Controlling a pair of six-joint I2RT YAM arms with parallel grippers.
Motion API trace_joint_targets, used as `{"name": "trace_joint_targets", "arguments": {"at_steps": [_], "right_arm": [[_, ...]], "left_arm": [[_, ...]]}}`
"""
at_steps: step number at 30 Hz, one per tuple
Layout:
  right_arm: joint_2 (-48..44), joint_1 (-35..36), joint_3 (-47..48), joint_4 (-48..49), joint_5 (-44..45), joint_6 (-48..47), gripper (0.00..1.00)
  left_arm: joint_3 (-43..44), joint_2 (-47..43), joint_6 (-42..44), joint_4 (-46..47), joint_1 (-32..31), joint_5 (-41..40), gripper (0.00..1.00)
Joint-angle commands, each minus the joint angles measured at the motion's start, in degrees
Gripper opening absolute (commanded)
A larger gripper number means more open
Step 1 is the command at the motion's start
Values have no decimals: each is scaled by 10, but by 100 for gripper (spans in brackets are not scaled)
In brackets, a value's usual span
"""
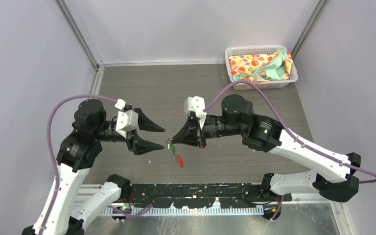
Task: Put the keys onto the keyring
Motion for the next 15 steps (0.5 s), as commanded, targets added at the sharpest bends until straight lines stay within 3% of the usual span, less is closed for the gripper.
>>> {"name": "trace_joint_targets", "arguments": {"at_steps": [1, 5, 15], "right_arm": [[4, 1, 37, 9, -24, -11, 1], [7, 2, 38, 15, -23, -11, 1], [22, 1, 29, 55, -14, 10, 1]], "left_arm": [[-31, 5, -87, 111, -1, -6, 51], [-62, 2, -151, 186, -1, 3, 37], [-82, -3, -188, 197, -1, 71, 35]]}}
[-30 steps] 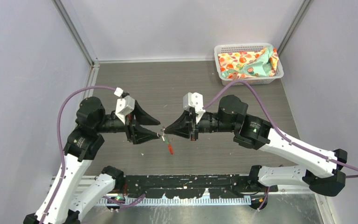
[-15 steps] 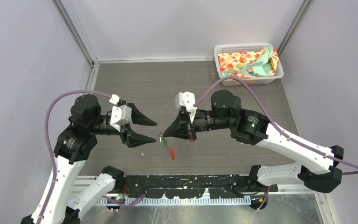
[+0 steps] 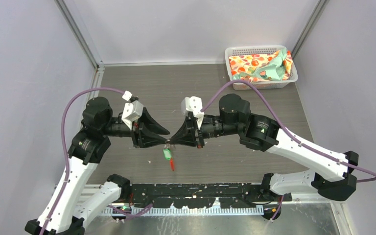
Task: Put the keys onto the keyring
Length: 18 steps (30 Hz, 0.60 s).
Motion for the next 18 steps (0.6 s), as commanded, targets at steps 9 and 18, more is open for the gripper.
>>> {"name": "trace_joint_targets", "arguments": {"at_steps": [9, 18], "right_arm": [[5, -2, 18, 57, 12, 20, 1], [0, -2, 16, 53, 12, 23, 1]], "left_arm": [[21, -31, 114, -81, -1, 43, 39], [45, -31, 173, -158, -1, 11, 36]]}}
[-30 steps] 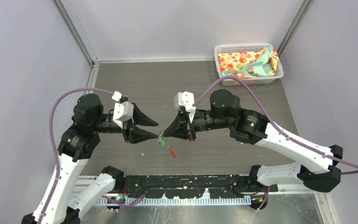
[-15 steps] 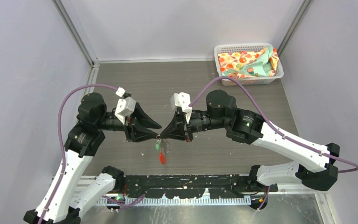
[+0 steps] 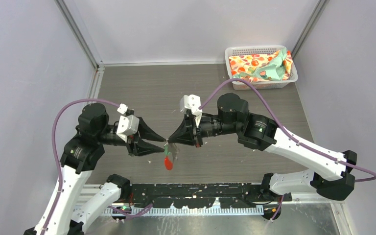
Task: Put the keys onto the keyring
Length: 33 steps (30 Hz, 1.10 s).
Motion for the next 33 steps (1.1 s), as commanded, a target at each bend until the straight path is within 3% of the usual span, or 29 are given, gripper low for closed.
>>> {"name": "trace_joint_targets", "arguments": {"at_steps": [1, 4, 10, 17, 24, 27, 29, 30, 33], "right_arm": [[-12, -2, 14, 38, 11, 5, 1], [-15, -2, 12, 39, 12, 5, 1], [-8, -3, 13, 43, 3, 9, 1], [-7, -3, 12, 45, 2, 11, 1], [4, -2, 17, 42, 10, 11, 1], [3, -3, 17, 41, 15, 11, 1], [5, -2, 27, 27, 16, 12, 1], [9, -2, 38, 12, 18, 11, 4], [32, -6, 96, -76, 21, 10, 29]], "left_arm": [[30, -6, 53, -54, -1, 2, 36], [30, -8, 50, -47, -1, -3, 35], [-16, -23, -64, 94, -1, -35, 34], [-33, -16, -126, 145, -1, -40, 29], [-42, -13, -171, 174, -1, -25, 15], [-46, -16, -172, 174, -1, -19, 2], [-45, -19, -150, 154, -1, -31, 1], [-43, -19, -141, 140, -1, -35, 0], [-30, -12, -81, 81, -1, -40, 1]]}}
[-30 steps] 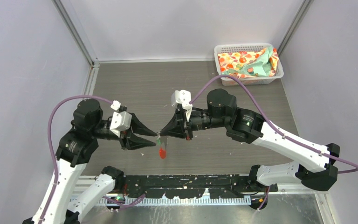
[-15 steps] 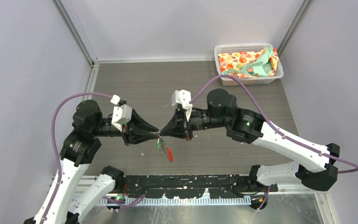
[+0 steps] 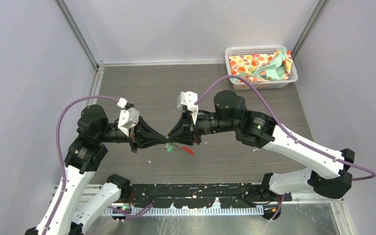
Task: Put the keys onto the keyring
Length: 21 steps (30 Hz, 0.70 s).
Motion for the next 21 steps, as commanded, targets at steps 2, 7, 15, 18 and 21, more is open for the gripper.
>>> {"name": "trace_joint_targets", "arguments": {"at_steps": [2, 7, 15, 18, 21], "right_arm": [[42, -5, 128, -128, 2, -14, 39], [119, -6, 263, -332, -24, -78, 50], [172, -5, 339, -400, -28, -113, 47], [181, -5, 350, -403, -26, -119, 44], [196, -6, 363, -411, -25, -124, 43]], "left_arm": [[25, 12, 91, -81, -1, 0, 1], [53, 41, 150, -160, -2, 13, 1], [76, 67, 156, -173, -3, 45, 1], [80, 70, 153, -177, -6, 57, 0], [81, 68, 153, -177, -9, 62, 1]]}}
